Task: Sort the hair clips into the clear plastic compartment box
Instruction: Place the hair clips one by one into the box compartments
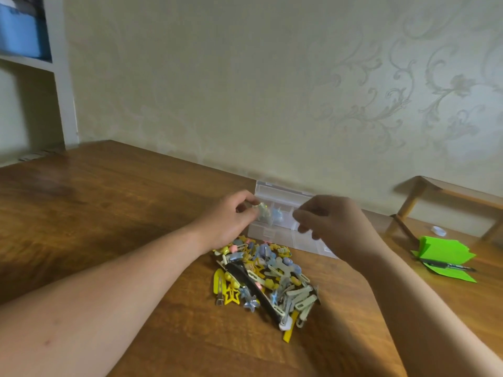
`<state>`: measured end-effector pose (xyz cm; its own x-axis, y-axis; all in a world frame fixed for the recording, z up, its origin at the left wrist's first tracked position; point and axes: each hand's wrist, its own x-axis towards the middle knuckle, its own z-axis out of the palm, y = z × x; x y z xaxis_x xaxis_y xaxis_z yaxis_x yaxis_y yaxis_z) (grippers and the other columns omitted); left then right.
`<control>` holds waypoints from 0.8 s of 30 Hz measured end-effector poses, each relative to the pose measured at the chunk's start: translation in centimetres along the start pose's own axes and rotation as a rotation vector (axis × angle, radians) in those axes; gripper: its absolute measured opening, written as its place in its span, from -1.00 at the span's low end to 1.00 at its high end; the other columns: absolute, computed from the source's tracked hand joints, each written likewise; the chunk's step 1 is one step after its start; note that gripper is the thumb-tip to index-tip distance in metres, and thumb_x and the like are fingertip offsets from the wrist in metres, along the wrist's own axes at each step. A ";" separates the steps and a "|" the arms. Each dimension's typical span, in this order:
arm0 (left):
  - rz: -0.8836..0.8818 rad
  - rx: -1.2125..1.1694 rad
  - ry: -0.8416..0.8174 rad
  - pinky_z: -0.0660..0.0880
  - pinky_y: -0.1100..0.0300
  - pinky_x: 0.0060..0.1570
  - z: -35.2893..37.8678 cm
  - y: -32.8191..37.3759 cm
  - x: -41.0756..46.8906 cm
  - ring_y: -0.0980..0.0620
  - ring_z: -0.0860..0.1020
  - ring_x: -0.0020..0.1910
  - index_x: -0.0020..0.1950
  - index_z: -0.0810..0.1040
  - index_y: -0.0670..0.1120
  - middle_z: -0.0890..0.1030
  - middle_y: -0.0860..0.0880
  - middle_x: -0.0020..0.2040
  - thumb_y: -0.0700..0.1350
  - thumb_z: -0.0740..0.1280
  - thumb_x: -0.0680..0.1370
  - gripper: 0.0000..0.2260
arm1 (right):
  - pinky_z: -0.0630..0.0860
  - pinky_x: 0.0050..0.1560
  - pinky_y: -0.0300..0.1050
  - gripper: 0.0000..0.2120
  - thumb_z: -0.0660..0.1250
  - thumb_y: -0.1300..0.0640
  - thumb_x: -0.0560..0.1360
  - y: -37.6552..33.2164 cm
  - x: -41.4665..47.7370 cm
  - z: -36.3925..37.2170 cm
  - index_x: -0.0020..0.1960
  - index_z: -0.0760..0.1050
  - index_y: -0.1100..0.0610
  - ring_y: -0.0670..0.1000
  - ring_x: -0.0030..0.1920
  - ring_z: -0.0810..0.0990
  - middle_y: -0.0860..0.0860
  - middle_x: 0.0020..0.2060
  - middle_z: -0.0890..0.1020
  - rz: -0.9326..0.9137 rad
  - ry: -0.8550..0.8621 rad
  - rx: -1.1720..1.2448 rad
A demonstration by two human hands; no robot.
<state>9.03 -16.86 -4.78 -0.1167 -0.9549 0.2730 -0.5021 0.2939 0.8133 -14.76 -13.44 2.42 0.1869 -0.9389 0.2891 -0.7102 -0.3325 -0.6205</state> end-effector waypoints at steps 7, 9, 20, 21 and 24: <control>-0.007 -0.004 0.005 0.50 0.17 0.11 0.0 0.5 -0.3 0.17 0.55 0.16 0.37 0.57 0.14 0.59 0.12 0.14 0.08 0.27 0.72 -0.76 | 0.66 -0.04 -0.13 -0.85 0.47 -0.19 0.54 1.5 -1.7 -0.5 0.00 0.67 -0.15 -0.17 -0.17 0.69 -0.17 -0.16 0.73 0.030 -0.355 -0.269; -0.013 -0.008 0.004 0.48 0.21 0.06 0.0 0.5 -0.3 0.17 0.55 0.16 0.37 0.57 0.14 0.58 0.11 0.14 0.07 0.27 0.73 -0.77 | 0.67 0.04 -0.11 -0.82 0.49 -0.19 0.53 1.5 -1.8 -0.7 0.09 0.65 -0.17 -0.18 -0.11 0.71 -0.17 -0.09 0.73 0.041 -0.451 -0.265; -0.001 -0.002 0.012 0.51 0.15 0.14 0.1 0.4 -0.3 0.12 0.55 0.14 0.37 0.57 0.13 0.60 0.04 0.14 0.05 0.28 0.73 -0.77 | 0.65 -0.07 -0.15 -0.82 0.48 0.08 0.54 1.6 -2.0 -0.3 0.13 0.66 -0.08 -0.08 -0.10 0.65 -0.13 -0.09 0.66 0.036 -0.483 -0.402; 0.002 -0.001 0.007 0.51 0.17 0.13 0.1 0.3 -0.3 0.13 0.55 0.14 0.37 0.57 0.12 0.60 0.04 0.13 0.05 0.28 0.73 -0.77 | 0.69 -0.04 -0.08 -0.87 0.48 0.07 0.54 1.7 -2.0 -0.3 0.08 0.66 -0.07 -0.04 -0.09 0.67 -0.11 -0.10 0.67 0.031 -0.491 -0.414; 0.014 0.003 -0.006 0.52 0.17 0.11 0.1 0.4 -0.3 0.13 0.56 0.12 0.39 0.56 0.11 0.60 0.03 0.11 0.05 0.27 0.73 -0.76 | 0.68 -0.10 -0.10 -0.97 0.46 0.01 0.55 2.0 -1.7 -0.9 -0.01 0.63 -0.09 -0.03 -0.18 0.67 -0.07 -0.15 0.68 0.033 -0.493 -0.403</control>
<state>8.79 -16.47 -4.63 -0.1286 -0.9509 0.2816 -0.5028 0.3073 0.8079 -17.09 -12.40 1.35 0.3830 -0.9108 -0.1542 -0.9026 -0.3335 -0.2722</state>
